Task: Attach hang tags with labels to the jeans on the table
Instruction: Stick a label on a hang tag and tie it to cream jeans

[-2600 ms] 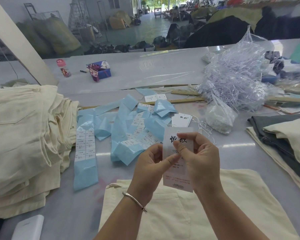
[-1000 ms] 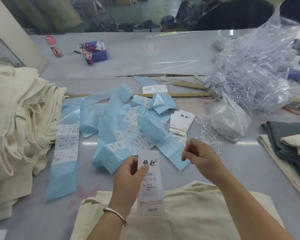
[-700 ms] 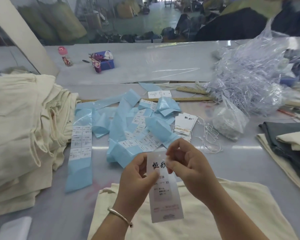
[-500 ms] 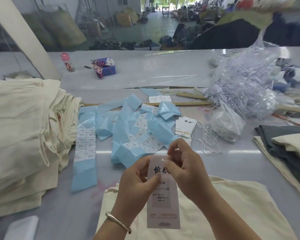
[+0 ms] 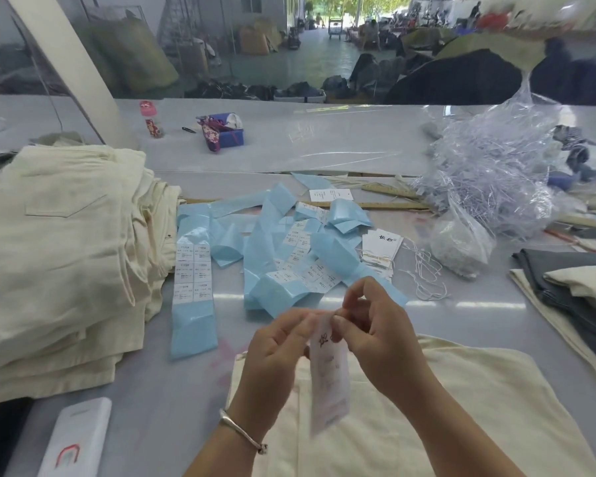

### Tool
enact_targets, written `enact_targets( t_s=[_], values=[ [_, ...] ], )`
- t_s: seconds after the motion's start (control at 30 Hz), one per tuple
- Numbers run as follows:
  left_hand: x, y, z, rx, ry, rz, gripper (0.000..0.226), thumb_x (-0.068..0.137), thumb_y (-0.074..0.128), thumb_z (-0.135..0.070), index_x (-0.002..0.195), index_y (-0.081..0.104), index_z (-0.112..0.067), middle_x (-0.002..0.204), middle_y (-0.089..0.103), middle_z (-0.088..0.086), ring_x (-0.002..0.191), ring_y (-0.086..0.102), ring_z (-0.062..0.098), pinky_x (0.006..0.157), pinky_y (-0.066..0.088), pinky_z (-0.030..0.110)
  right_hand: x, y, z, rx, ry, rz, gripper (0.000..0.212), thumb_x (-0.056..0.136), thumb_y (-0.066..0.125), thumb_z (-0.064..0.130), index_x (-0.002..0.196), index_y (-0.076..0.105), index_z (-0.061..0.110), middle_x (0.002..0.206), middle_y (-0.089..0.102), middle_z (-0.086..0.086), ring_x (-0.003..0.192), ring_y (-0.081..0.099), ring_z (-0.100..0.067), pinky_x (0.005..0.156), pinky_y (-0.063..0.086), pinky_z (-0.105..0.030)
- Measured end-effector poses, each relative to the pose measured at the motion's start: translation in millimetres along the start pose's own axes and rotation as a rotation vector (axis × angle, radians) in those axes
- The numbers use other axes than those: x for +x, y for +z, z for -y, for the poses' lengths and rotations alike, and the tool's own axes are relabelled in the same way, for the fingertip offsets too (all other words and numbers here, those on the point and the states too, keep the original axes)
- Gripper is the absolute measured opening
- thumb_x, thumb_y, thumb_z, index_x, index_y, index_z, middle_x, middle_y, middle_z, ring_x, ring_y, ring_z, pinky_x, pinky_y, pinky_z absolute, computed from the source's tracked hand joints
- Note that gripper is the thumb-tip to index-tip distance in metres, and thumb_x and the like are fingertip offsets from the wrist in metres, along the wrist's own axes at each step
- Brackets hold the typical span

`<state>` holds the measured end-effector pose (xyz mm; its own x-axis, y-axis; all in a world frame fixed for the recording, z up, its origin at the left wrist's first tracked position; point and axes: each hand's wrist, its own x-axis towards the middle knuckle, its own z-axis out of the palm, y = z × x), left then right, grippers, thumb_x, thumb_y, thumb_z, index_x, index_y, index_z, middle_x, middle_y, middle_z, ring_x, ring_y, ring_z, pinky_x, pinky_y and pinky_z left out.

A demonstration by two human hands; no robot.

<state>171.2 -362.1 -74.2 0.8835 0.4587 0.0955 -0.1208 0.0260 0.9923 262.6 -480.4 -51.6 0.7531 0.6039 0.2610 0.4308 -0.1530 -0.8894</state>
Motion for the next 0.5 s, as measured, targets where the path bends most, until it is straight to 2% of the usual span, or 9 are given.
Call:
enact_targets(
  t_s=[0.1,0.2,0.23,0.33,0.4,0.5],
  values=[
    [-2.9,-7.9,-1.3,-0.123,-0.091,-0.03,0.03,0.09,0.061,-0.033,0.09,0.076,-0.008,0.087,0.072,0.015,0.08,0.065,0.02,0.075,0.051,0.031,-9.9,5.4,-0.6,0.099,0.047,0.065,0.031,0.082,0.065,0.002,0.082,0.043,0.023,0.065,0.069,-0.002,0.062,0.06,-0.03,0.058,0.044,-0.033],
    [-7.5,-13.3,-2.3,-0.32,-0.171,-0.013,0.042,0.088,0.053,-0.038,0.086,0.077,-0.003,0.088,0.071,0.02,0.083,0.068,0.025,0.075,0.054,0.033,-19.8,11.1,1.6,0.126,0.052,0.084,0.03,0.08,0.065,0.008,0.079,0.044,0.029,0.069,0.072,-0.002,0.061,0.065,-0.022,0.057,0.044,-0.026],
    [-9.6,-15.2,-2.1,-0.354,-0.175,0.001,0.04,0.09,0.055,-0.036,0.086,0.077,-0.003,0.089,0.071,0.021,0.084,0.068,0.026,0.074,0.055,0.032,-22.6,12.7,2.4,0.137,0.058,0.084,0.028,0.079,0.065,0.01,0.079,0.045,0.029,0.069,0.072,-0.002,0.062,0.066,-0.021,0.057,0.044,-0.025],
    [-16.8,-20.7,-3.8,-0.286,-0.136,0.047,0.014,0.082,0.072,-0.014,0.094,0.075,-0.007,0.088,0.072,0.016,0.08,0.068,0.023,0.072,0.054,0.026,-30.0,16.1,5.9,0.15,0.077,0.091,0.025,0.078,0.065,0.013,0.079,0.045,0.028,0.068,0.072,-0.003,0.061,0.064,-0.025,0.056,0.044,-0.028],
    [-20.5,-23.4,-2.6,-0.234,-0.118,0.044,0.018,0.081,0.072,-0.001,0.097,0.072,-0.007,0.083,0.07,0.012,0.076,0.067,0.02,0.07,0.053,0.024,-35.1,17.9,8.6,0.158,0.08,0.103,0.028,0.079,0.066,0.009,0.079,0.045,0.028,0.068,0.071,-0.004,0.06,0.064,-0.019,0.057,0.044,-0.025],
    [-24.5,-25.6,-4.2,-0.032,-0.076,0.01,0.022,0.082,0.07,0.004,0.097,0.068,-0.012,0.077,0.069,0.003,0.075,0.065,0.015,0.068,0.052,0.023,-43.9,19.9,12.5,0.062,0.091,0.034,0.033,0.076,0.072,0.005,0.079,0.048,0.028,0.065,0.068,0.002,0.053,0.055,-0.02,0.053,0.043,-0.029]
  ],
)
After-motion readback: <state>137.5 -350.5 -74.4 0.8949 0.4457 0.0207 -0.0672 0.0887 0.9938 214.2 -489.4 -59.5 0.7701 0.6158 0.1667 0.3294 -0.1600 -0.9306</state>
